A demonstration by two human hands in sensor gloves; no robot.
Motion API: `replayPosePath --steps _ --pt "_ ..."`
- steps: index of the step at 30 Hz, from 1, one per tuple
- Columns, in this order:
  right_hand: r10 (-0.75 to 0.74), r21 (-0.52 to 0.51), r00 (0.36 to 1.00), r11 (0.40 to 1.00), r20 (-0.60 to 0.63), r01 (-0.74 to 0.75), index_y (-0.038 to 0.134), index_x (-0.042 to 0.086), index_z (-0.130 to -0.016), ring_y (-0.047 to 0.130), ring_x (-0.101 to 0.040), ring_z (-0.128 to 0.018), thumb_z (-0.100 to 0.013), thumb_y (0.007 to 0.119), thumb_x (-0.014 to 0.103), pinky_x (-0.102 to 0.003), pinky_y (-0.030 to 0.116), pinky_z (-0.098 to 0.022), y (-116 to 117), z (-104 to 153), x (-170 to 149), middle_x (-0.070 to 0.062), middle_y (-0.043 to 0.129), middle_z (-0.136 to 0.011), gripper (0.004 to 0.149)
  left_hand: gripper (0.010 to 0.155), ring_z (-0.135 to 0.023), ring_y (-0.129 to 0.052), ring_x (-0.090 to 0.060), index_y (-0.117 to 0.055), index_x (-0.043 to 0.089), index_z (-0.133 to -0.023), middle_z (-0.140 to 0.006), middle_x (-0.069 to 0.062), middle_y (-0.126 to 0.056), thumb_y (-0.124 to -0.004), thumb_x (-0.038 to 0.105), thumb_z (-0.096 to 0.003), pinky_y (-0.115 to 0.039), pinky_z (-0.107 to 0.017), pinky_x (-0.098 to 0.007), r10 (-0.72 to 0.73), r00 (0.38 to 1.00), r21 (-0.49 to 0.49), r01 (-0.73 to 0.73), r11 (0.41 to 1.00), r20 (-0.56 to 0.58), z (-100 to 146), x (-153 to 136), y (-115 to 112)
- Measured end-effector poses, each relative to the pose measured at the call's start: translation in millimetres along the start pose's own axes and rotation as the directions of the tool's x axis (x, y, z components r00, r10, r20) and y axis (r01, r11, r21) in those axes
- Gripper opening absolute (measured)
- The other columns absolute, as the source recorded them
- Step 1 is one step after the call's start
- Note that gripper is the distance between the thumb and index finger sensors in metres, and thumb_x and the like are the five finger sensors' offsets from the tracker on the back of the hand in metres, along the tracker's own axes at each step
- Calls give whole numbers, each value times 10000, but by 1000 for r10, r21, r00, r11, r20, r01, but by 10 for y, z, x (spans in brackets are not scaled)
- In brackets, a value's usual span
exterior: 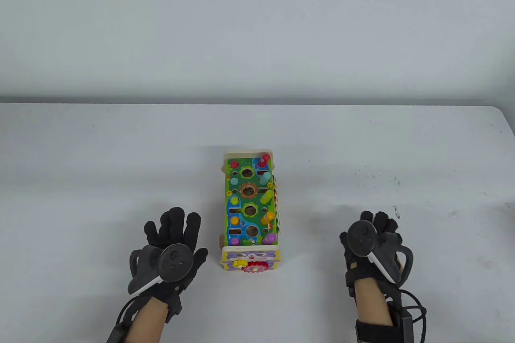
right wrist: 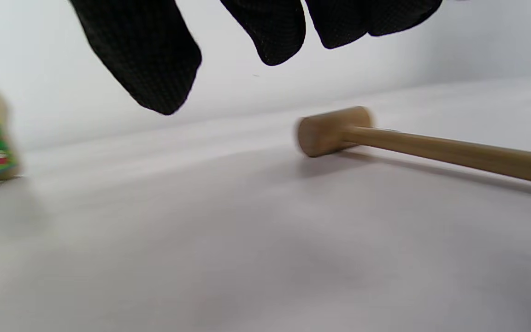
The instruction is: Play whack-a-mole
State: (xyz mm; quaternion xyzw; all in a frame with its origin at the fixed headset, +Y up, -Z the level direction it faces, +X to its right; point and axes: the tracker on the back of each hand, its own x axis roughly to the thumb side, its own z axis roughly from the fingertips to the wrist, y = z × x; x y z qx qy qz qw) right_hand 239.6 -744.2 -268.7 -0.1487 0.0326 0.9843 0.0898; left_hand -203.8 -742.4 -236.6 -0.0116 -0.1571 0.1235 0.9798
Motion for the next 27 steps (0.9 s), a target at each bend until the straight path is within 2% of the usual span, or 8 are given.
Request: replayPosePath --steps 2,4,8,12,15,21,24,27 --pt "-62 75 992 995 -109 70 504 -131 -1045 533 -683 -877 -547 772 362 -767 442 -538 -13 -52 -198 -413 483 -1029 750 831 -1057 -172 -649 -140 110 -1130 -1115 -342 -62 -664 410 -560 -91 -610 -836 3 1000 -5 -3 1000 -3 1 -2 -1" --pt "-139 105 974 982 -178 159 526 -147 -1032 579 -683 -844 -544 783 349 -762 461 -528 5 -71 -365 -417 521 -1007 741 838 -1055 -174 -651 -129 103 -1127 -1114 -343 -61 -664 410 -560 -91 -609 -836 6 1000 -7 -6 1000 -3 3 0 0" --pt "-75 220 969 967 -234 128 578 -167 -992 639 -648 -774 -534 799 331 -736 487 -520 112 -121 -467 -393 587 -950 712 839 -1055 -175 -652 -132 101 -1128 -1115 -343 -63 -665 411 -559 -93 -608 -837 6 1000 -11 -6 1000 -1 1 0 -2" --pt "68 233 974 972 -215 -17 656 -159 -927 744 -593 -657 -532 797 306 -702 552 -483 152 -148 -343 -372 672 -849 626 837 -1055 -177 -651 -134 101 -1127 -1115 -343 -65 -665 411 -559 -93 -609 -836 8 1000 -10 -8 1000 -5 1 -4 1" --pt "101 210 973 976 -206 -57 705 -154 -866 845 -502 -535 -534 782 256 -659 622 -436 169 -160 -294 -310 774 -726 533 836 -1054 -180 -652 -137 98 -1127 -1114 -347 -67 -666 410 -560 -93 -608 -837 9 1000 -12 -9 1000 -7 -2 -6 0" --pt "203 203 965 965 -167 -168 745 -147 -796 892 -444 -448 -528 757 233 -639 664 -399 228 -170 -191 -283 828 -624 465 835 -1055 -180 -651 -138 97 -1127 -1114 -344 -67 -665 410 -560 -95 -609 -836 15 1000 -14 -15 1000 -11 -3 -8 4" --pt "179 199 972 969 -154 -147 715 -122 -806 869 -434 -468 -534 706 251 -644 647 -418 242 -162 -213 -265 801 -634 461 837 -1056 -179 -650 -135 97 -1127 -1115 -342 -66 -664 411 -560 -93 -610 -836 20 1000 -10 -20 1000 -10 -3 -11 7" --pt "26 149 992 989 -124 -7 682 -90 -822 860 -433 -498 -542 631 252 -638 642 -428 186 -141 -217 -248 781 -670 446 837 -1055 -178 -651 -132 96 -1127 -1115 -343 -64 -663 411 -561 -93 -610 -836 27 1000 -9 -27 1000 -12 -4 -18 9"
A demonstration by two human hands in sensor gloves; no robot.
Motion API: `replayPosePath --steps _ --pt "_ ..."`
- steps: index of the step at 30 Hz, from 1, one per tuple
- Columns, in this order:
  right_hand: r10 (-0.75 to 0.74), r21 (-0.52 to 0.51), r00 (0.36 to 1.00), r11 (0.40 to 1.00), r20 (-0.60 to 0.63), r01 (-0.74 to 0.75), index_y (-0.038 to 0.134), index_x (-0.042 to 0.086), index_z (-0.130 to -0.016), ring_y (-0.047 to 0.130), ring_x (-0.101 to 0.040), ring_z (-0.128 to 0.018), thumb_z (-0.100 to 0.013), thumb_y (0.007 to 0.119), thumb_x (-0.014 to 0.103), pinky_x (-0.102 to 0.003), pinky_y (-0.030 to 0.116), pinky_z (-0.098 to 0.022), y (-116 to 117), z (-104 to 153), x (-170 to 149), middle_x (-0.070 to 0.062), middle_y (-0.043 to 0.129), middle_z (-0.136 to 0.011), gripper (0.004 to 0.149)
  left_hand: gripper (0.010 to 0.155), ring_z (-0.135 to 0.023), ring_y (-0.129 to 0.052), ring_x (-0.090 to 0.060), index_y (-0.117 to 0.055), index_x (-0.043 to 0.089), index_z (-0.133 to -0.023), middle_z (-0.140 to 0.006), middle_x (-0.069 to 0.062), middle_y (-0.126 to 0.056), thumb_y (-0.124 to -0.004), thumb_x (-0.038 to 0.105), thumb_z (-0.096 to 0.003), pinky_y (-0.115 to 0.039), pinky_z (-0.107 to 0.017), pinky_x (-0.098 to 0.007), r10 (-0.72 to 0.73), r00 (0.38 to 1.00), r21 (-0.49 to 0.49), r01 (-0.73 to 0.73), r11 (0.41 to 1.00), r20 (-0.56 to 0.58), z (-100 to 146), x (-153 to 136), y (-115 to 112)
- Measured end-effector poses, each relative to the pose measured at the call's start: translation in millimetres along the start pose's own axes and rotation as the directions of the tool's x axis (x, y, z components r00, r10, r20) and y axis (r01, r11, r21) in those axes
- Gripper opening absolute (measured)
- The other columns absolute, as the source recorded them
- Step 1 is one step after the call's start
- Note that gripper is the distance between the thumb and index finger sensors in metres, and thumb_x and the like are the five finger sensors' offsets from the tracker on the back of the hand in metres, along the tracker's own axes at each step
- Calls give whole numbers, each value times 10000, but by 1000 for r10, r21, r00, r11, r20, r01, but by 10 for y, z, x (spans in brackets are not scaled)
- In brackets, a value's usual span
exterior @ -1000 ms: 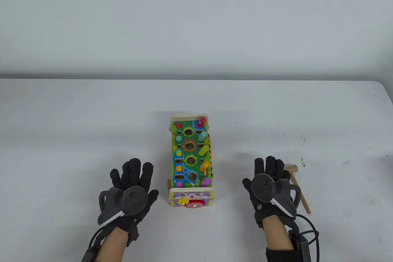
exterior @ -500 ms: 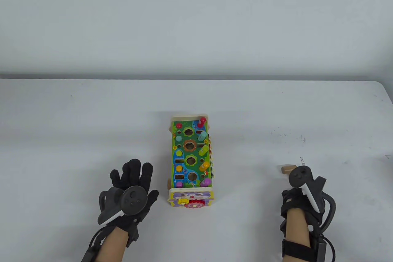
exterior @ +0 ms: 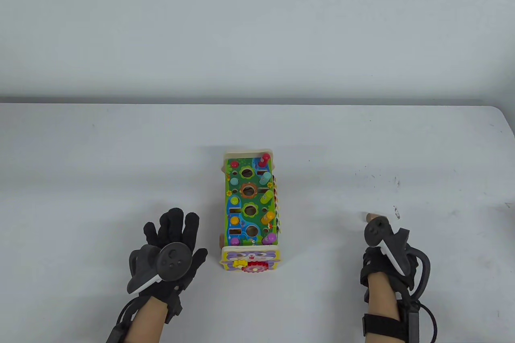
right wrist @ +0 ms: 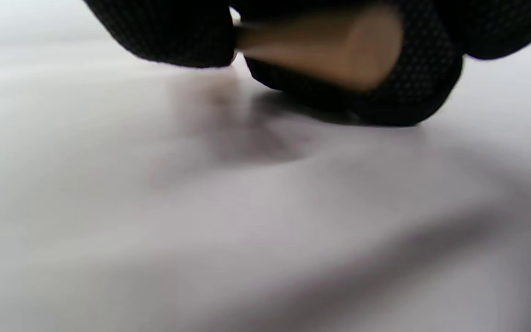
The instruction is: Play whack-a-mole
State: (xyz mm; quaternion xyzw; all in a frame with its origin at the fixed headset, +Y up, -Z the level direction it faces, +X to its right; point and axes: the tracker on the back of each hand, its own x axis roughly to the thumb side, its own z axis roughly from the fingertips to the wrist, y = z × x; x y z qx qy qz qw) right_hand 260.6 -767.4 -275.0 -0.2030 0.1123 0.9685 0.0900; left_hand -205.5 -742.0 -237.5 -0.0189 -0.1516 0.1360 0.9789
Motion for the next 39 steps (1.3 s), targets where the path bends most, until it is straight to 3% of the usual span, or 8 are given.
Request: replayPosePath --steps 5,8,13,20,28,32,35,39 --pt "-332 -33 921 938 204 345 669 -85 -833 904 -387 -477 -548 591 253 -603 689 -405 -111 118 85 -224 807 -668 450 837 -1055 -184 -652 -136 93 -1127 -1115 -344 -68 -663 411 -560 -96 -609 -837 2 1000 2 -2 1000 -6 0 -11 3" --pt "-603 151 701 788 381 596 672 -94 -833 934 -372 -425 -548 598 249 -585 716 -372 -152 200 182 -216 845 -630 452 837 -1055 -184 -651 -135 93 -1127 -1113 -349 -68 -663 411 -560 -97 -609 -837 9 1000 0 -9 1000 -10 0 -21 5" --pt "-800 489 332 576 499 655 701 -88 -828 945 -335 -380 -549 614 262 -560 734 -353 -250 352 368 -185 871 -590 456 836 -1053 -184 -653 -136 91 -1126 -1114 -346 -69 -662 412 -560 -98 -610 -836 25 1000 4 -25 1000 -15 8 -45 19" --pt "-845 639 63 448 530 625 729 -75 -832 946 -319 -374 -553 634 268 -547 739 -357 -391 568 534 -173 886 -582 452 836 -1052 -184 -654 -136 89 -1126 -1113 -348 -69 -662 411 -561 -99 -610 -836 38 999 10 -37 999 -19 11 -60 30" --pt "-829 676 60 493 556 548 758 -70 -830 951 -318 -366 -555 656 264 -545 744 -352 -381 664 669 -174 902 -572 445 837 -1052 -189 -654 -137 88 -1126 -1112 -349 -71 -662 411 -560 -102 -609 -837 46 999 9 -46 999 -18 13 -64 33" --pt "-735 599 249 665 631 445 772 -70 -827 955 -315 -346 -552 665 261 -543 748 -339 -292 699 799 -176 911 -559 444 836 -1051 -191 -654 -139 87 -1127 -1113 -347 -74 -662 411 -560 -103 -610 -836 48 999 2 -48 999 -21 12 -67 28" --pt "-684 561 320 724 655 400 771 -68 -829 954 -298 -346 -555 660 264 -530 756 -339 -261 713 846 -161 912 -556 445 835 -1050 -188 -655 -140 87 -1126 -1112 -350 -73 -662 411 -561 -104 -610 -836 49 999 -3 -49 999 -24 12 -70 27" --pt "-762 609 159 608 627 509 766 -75 -829 952 -303 -344 -554 661 260 -534 751 -340 -296 724 841 -166 907 -558 446 835 -1053 -190 -653 -140 87 -1127 -1113 -348 -73 -661 412 -561 -104 -611 -836 53 998 1 -53 999 -26 11 -75 30"
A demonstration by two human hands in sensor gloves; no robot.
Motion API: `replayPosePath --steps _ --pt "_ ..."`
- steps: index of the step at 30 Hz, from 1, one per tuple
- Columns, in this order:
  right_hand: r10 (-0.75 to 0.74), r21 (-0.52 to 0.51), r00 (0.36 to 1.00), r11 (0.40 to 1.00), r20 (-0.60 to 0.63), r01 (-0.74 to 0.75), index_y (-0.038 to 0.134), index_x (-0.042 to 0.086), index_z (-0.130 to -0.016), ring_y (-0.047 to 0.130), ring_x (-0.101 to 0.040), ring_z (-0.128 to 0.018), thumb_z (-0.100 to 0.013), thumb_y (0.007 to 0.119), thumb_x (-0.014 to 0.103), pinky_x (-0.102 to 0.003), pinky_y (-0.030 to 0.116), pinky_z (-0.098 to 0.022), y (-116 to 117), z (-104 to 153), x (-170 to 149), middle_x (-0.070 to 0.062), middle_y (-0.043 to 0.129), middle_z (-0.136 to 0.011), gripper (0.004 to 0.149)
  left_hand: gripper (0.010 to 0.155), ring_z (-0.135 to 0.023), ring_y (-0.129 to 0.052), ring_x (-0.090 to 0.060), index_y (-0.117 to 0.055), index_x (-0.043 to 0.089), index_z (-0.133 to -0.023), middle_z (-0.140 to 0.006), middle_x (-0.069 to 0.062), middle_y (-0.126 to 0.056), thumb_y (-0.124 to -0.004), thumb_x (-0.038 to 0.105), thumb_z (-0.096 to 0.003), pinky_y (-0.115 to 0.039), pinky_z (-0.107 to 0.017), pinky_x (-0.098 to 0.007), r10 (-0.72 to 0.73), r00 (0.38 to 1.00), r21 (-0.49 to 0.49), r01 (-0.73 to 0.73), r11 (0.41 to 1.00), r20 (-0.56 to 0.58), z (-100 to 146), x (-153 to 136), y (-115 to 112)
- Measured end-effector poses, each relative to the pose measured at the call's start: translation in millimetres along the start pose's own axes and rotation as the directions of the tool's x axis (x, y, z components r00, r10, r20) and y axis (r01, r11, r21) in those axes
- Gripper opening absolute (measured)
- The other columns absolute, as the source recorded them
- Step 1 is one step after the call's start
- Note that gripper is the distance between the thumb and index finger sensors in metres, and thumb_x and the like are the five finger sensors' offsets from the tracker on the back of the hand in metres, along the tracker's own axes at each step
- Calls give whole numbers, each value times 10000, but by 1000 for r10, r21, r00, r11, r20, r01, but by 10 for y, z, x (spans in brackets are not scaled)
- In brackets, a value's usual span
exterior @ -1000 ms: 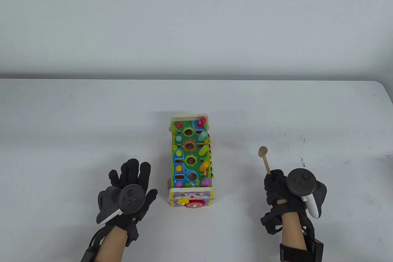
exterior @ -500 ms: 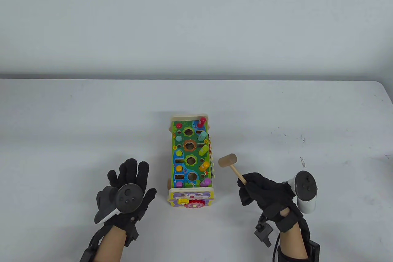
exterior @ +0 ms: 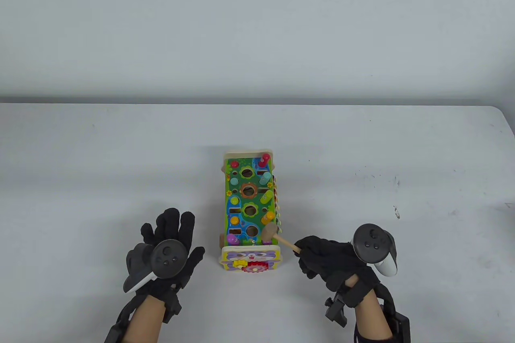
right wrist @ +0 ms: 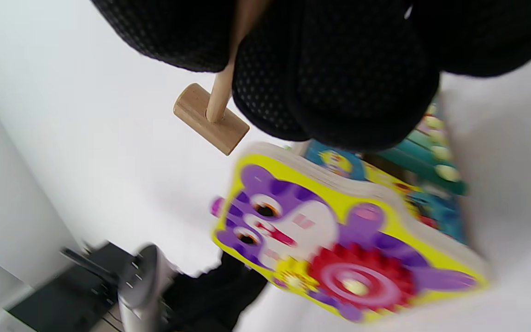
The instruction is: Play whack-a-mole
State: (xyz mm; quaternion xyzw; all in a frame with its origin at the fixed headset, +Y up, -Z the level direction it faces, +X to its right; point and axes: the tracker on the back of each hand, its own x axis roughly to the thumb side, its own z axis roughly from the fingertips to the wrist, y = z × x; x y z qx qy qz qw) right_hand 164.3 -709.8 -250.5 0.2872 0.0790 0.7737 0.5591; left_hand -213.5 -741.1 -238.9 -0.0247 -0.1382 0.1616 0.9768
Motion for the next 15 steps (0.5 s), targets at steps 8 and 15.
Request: replayPosePath --steps 8,15 --pt "10 -267 987 963 159 33 756 -66 -844 947 -295 -360 -556 653 262 -530 749 -350 -24 23 66 -162 901 -574 449 835 -1053 -184 -654 -136 90 -1127 -1114 -347 -69 -660 413 -562 -103 -612 -835 14 1000 -3 -14 1000 0 -6 -6 1" --pt "214 -126 973 966 -92 -224 760 -70 -851 945 -299 -354 -563 652 258 -537 745 -353 89 -56 -99 -162 902 -570 450 835 -1051 -186 -655 -136 87 -1127 -1112 -348 -70 -659 412 -563 -106 -613 -835 25 1000 -11 -25 1000 3 -8 -9 0"
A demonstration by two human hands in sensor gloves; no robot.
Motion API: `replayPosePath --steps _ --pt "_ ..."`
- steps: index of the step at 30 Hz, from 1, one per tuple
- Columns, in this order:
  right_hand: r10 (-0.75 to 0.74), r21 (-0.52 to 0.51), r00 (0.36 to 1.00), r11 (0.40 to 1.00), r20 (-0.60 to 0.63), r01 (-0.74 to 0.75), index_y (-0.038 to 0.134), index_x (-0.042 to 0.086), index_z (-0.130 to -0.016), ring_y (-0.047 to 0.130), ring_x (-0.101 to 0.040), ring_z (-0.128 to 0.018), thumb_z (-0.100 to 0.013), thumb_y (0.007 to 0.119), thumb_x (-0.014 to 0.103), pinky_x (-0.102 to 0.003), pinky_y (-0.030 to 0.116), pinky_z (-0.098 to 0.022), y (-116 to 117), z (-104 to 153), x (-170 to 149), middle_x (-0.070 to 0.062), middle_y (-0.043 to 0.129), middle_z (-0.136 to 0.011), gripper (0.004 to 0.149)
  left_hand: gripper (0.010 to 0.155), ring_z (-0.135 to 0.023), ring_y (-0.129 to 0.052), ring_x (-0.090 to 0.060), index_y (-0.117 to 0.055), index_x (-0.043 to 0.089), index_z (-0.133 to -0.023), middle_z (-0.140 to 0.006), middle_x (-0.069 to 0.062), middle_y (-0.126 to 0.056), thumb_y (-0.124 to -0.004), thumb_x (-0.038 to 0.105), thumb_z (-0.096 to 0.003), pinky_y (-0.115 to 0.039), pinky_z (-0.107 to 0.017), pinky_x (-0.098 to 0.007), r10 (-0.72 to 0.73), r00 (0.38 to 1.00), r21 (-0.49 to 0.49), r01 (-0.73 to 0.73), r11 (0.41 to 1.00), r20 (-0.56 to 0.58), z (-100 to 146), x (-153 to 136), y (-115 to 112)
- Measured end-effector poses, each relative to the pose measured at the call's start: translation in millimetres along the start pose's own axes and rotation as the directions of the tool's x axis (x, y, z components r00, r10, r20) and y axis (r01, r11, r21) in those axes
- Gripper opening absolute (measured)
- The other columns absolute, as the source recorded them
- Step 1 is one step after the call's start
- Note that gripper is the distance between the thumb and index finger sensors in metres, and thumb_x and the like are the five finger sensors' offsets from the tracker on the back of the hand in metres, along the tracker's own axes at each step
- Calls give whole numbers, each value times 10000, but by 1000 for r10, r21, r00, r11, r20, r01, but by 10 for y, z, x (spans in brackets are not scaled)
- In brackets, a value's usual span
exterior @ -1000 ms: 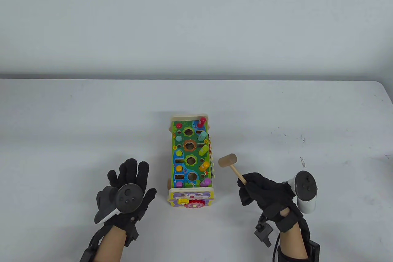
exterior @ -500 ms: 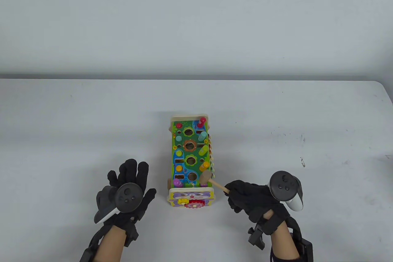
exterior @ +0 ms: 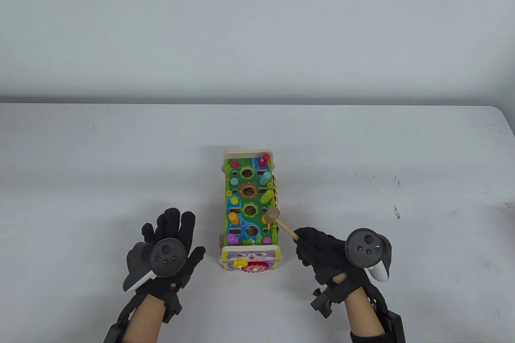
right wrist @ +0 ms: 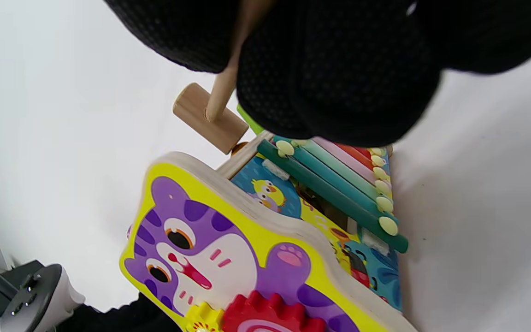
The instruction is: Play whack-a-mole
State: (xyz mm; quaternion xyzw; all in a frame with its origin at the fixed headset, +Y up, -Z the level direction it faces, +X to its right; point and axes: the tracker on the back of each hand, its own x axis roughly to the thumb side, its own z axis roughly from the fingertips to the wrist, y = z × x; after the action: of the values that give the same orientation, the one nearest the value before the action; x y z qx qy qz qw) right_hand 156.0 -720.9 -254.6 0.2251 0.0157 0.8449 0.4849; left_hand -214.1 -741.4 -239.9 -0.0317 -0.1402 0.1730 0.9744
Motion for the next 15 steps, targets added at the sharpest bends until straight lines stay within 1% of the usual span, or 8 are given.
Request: replayPosePath --steps 4,6,7,9,11,13,14,15 --pt "-86 -121 990 988 112 99 752 -77 -852 937 -310 -366 -561 651 253 -547 734 -362 -67 -29 93 -168 895 -577 451 836 -1051 -186 -654 -135 89 -1127 -1115 -342 -70 -659 413 -563 -105 -613 -835 8 1000 9 -8 1000 3 7 -1 15" --pt "-103 -189 980 973 172 136 745 -71 -859 935 -310 -375 -564 647 255 -548 729 -371 -122 -43 161 -164 890 -586 451 836 -1052 -184 -653 -135 89 -1127 -1114 -344 -69 -659 413 -563 -104 -613 -835 12 1000 10 -12 1000 5 6 -1 16" --pt "-107 -239 972 958 209 157 741 -64 -864 933 -307 -385 -565 643 259 -545 729 -378 -157 -58 204 -160 888 -593 451 835 -1054 -185 -651 -133 92 -1127 -1115 -342 -67 -658 413 -563 -105 -614 -834 14 1000 9 -14 1000 6 5 -2 17" --pt "-117 -285 965 941 235 184 741 -64 -863 936 -305 -379 -565 642 260 -544 731 -377 -178 -89 231 -159 889 -592 452 835 -1053 -183 -653 -132 91 -1127 -1115 -342 -67 -658 414 -564 -104 -614 -834 16 1000 10 -16 1000 7 4 -2 16" --pt "-136 -285 966 938 222 198 740 -66 -865 935 -306 -381 -566 642 259 -544 730 -376 -160 -141 220 -161 888 -593 452 836 -1053 -183 -652 -132 91 -1127 -1115 -340 -67 -657 414 -564 -104 -614 -835 20 1000 7 -20 1000 9 1 -2 12" --pt "-136 -254 978 951 157 173 742 -72 -863 934 -312 -376 -566 644 254 -549 728 -372 -84 -208 156 -167 888 -590 452 835 -1052 -180 -654 -132 90 -1127 -1113 -349 -66 -657 413 -564 -104 -614 -834 22 1000 5 -22 1000 10 0 -2 11" --pt "-116 -242 986 960 116 142 744 -78 -861 932 -315 -375 -565 647 250 -551 727 -366 -46 -234 120 -173 889 -586 452 836 -1053 -180 -654 -128 92 -1127 -1114 -346 -63 -657 414 -565 -102 -614 -834 22 1000 4 -22 1000 10 0 -1 11" --pt "-77 -225 996 971 47 86 748 -87 -855 934 -318 -364 -563 650 244 -554 728 -357 -5 -258 73 -177 892 -578 453 834 -1053 -181 -652 -132 92 -1127 -1112 -350 -66 -657 413 -564 -103 -615 -834 22 1000 4 -22 1000 10 0 -2 12"
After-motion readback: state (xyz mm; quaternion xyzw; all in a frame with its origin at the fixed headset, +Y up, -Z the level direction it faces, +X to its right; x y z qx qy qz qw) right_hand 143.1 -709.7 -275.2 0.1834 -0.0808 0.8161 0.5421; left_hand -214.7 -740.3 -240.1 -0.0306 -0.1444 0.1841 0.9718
